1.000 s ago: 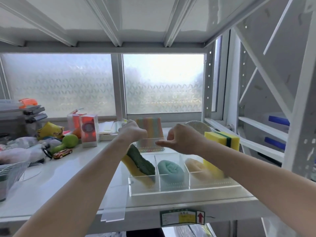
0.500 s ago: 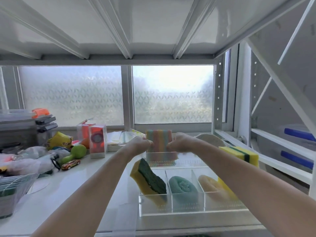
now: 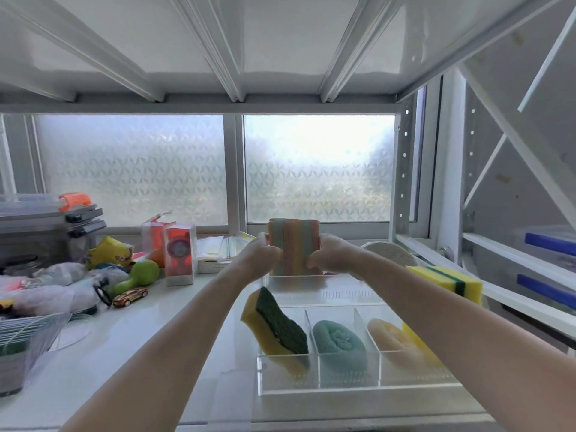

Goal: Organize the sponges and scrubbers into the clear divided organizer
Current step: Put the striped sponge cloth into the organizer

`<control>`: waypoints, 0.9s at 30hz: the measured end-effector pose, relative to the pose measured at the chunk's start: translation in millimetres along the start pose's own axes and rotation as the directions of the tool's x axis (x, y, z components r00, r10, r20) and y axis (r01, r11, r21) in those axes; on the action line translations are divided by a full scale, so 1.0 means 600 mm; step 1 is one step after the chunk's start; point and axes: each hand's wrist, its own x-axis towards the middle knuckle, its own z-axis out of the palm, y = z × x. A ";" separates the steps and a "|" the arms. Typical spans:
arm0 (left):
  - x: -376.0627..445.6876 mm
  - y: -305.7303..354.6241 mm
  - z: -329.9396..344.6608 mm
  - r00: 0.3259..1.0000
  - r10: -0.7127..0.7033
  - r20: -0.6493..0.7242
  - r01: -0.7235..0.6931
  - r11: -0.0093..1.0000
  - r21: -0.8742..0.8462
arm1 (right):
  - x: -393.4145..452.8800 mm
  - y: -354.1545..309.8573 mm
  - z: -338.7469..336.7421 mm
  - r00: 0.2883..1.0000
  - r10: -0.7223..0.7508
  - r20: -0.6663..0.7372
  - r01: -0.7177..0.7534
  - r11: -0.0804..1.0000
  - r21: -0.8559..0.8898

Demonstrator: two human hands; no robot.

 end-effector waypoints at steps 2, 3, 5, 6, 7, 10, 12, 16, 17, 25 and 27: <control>0.041 -0.038 0.007 1.000 -0.021 -0.004 0.021 1.000 0.023 | 0.001 -0.001 0.005 0.999 0.018 0.029 -0.017 1.000 -0.024; 0.041 -0.042 0.010 1.000 -0.030 -0.007 0.030 0.999 0.036 | 0.001 -0.002 0.009 0.999 0.024 0.043 -0.022 0.999 -0.037; 0.011 -0.021 0.016 1.000 -0.027 -0.014 0.028 0.998 0.058 | 0.002 -0.003 0.015 0.999 0.019 0.049 -0.016 0.998 -0.060; -0.010 -0.007 0.018 0.999 -0.041 -0.028 0.043 0.997 0.067 | 0.002 -0.003 0.018 0.999 0.015 0.043 -0.012 0.997 -0.072; -0.022 0.000 0.020 0.998 -0.053 -0.042 0.056 0.996 0.071 | 0.001 -0.003 0.020 0.999 0.016 0.038 -0.013 0.997 -0.082; -0.012 -0.011 0.018 0.996 -0.079 -0.034 0.082 0.992 0.094 | 0.001 -0.003 0.019 0.999 0.041 0.036 -0.037 0.994 -0.099; 0.017 -0.034 0.013 0.996 -0.079 -0.038 0.083 0.988 0.128 | 0.002 -0.005 0.014 0.999 0.048 0.016 -0.046 0.995 -0.084; -0.016 -0.012 0.003 0.998 -0.031 -0.051 0.039 0.987 0.155 | 0.006 -0.007 0.010 0.998 0.056 -0.021 -0.058 0.996 -0.069; -0.030 -0.004 0.004 0.999 -0.036 -0.035 0.041 0.985 0.167 | 0.004 -0.007 0.011 0.998 0.063 -0.013 -0.064 0.994 -0.091; -0.047 0.011 0.004 0.997 -0.059 -0.049 0.067 0.979 0.195 | 0.002 -0.002 0.001 0.998 0.064 0.025 -0.059 0.982 -0.177; -0.044 0.015 -0.008 0.994 -0.037 -0.101 0.058 0.977 0.206 | -0.002 -0.005 -0.023 0.998 0.068 -0.007 -0.068 0.975 -0.212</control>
